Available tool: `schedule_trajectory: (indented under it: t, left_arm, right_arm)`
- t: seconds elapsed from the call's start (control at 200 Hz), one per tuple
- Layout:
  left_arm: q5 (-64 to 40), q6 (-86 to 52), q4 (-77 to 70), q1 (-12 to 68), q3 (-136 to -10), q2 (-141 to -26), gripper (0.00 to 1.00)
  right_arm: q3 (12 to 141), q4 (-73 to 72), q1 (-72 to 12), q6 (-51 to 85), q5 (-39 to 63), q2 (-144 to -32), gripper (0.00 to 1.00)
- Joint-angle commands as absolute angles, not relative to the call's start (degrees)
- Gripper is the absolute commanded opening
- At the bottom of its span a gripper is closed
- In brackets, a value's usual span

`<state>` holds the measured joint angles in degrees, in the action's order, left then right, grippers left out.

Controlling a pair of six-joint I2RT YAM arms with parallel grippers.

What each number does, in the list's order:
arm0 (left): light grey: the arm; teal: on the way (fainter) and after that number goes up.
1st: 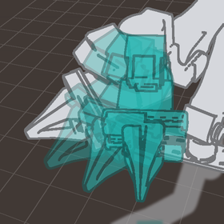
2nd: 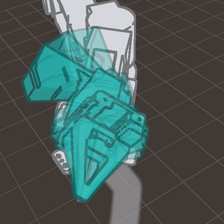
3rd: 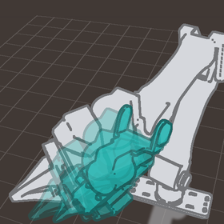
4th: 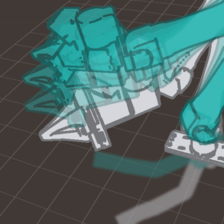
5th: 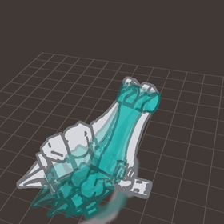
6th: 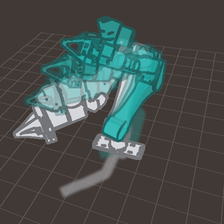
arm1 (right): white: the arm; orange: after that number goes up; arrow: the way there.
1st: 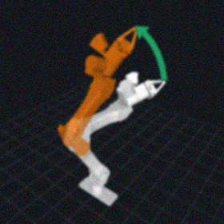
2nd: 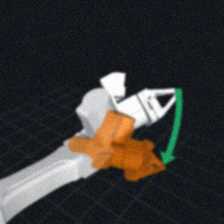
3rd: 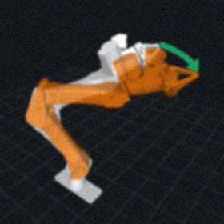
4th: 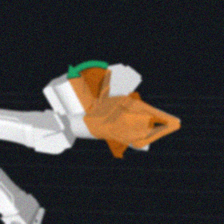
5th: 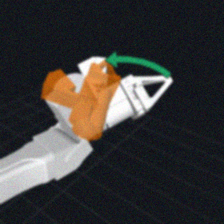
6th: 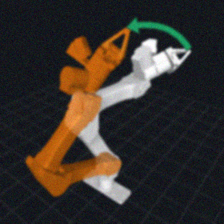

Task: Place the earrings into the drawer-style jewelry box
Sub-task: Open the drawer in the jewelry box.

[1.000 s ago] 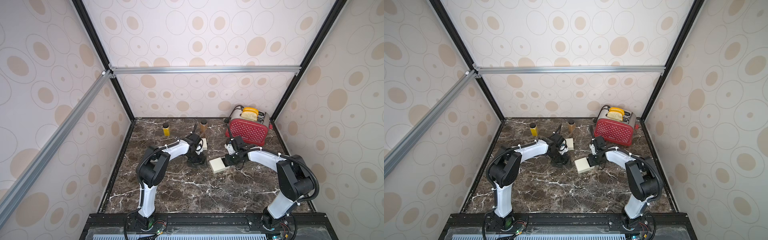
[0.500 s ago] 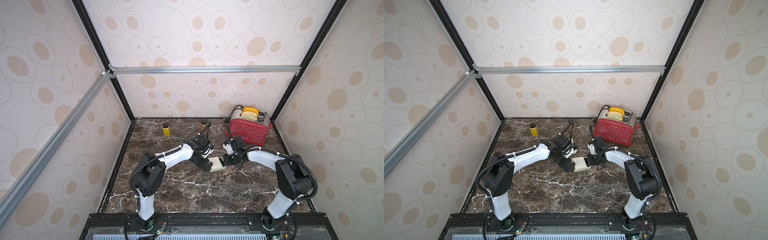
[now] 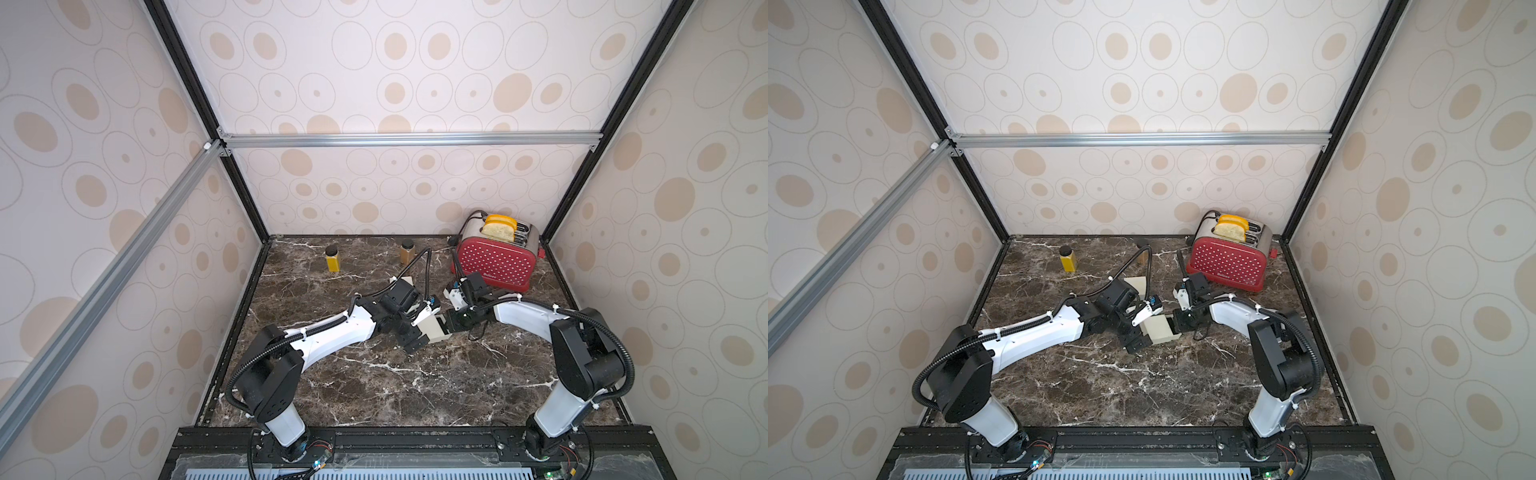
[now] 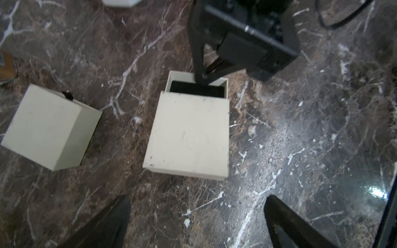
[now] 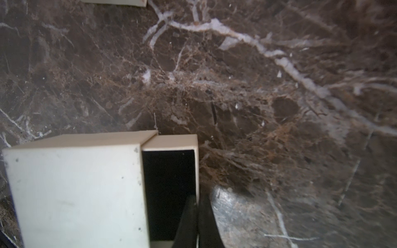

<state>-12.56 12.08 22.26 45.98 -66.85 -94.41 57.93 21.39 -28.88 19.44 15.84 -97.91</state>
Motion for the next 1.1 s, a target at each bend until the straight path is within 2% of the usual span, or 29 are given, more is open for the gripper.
schedule_trajectory:
  t: [0.0, 0.19, 0.606, 0.961, 1.096]
  left_arm:
    - [-14.2, 15.8, 17.5, 46.1, -66.1, -95.5, 0.99]
    - [-16.0, 17.8, 16.8, 46.1, -66.9, -97.8, 0.99]
    - [-13.1, 18.4, 19.2, 46.1, -70.4, -104.6, 0.99]
    - [-13.9, 18.6, 21.3, 46.0, -72.3, -104.4, 0.99]
    - [-15.3, 17.4, 21.8, 45.7, -72.7, -104.4, 0.95]
  right_arm:
    - [56.6, 20.9, -29.7, 19.6, 16.7, -95.4, 0.0]
    - [56.3, 20.5, -30.2, 20.0, 16.8, -94.9, 0.0]
    - [55.2, 20.4, -30.6, 20.2, 16.3, -92.7, 0.0]
    - [54.8, 20.5, -30.9, 20.1, 15.9, -92.5, 0.0]
    - [54.7, 20.5, -30.9, 20.2, 15.8, -92.4, 0.0]
